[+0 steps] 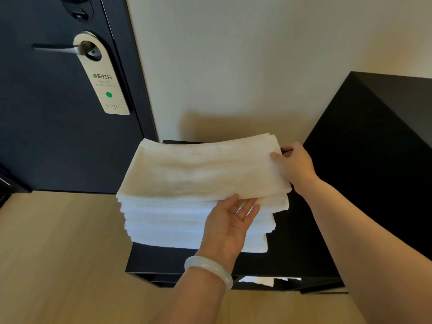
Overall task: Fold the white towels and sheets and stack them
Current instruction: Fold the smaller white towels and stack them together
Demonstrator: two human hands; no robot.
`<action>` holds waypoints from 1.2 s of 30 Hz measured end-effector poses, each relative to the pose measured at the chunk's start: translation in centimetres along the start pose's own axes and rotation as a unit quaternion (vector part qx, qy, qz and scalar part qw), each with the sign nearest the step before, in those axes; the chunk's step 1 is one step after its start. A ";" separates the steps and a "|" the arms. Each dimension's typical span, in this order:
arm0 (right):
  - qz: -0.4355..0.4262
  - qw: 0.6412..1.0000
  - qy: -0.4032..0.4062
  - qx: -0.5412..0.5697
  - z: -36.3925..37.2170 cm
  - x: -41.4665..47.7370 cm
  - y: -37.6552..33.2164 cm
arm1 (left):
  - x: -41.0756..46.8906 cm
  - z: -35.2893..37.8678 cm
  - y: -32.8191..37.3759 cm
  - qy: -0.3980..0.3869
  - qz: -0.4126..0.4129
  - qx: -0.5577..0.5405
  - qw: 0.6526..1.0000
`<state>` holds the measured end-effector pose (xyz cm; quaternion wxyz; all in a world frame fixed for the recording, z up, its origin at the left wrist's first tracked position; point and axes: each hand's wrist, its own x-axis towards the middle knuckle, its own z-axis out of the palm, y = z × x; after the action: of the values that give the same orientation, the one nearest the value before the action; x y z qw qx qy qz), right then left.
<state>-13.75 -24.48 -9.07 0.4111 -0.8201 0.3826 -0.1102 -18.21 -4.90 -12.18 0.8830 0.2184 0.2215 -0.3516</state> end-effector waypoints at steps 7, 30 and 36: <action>-0.045 0.992 0.021 -0.117 0.2 -2.3 1.9 | -1.0 -2.7 -0.4 0.095 -0.023 0.056 0.994; 0.209 0.936 -0.179 0.221 -0.9 -5.2 4.8 | -1.0 -6.7 -2.1 0.130 -0.014 0.025 0.991; 0.214 0.930 -0.190 0.232 -0.2 -5.6 5.3 | -0.5 -5.4 -2.5 0.089 -0.022 0.035 0.995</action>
<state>-20.50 -22.51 -12.25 0.6687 -0.6060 0.4276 0.0522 -21.59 -3.38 -16.84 0.8438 0.2743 0.2913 -0.3575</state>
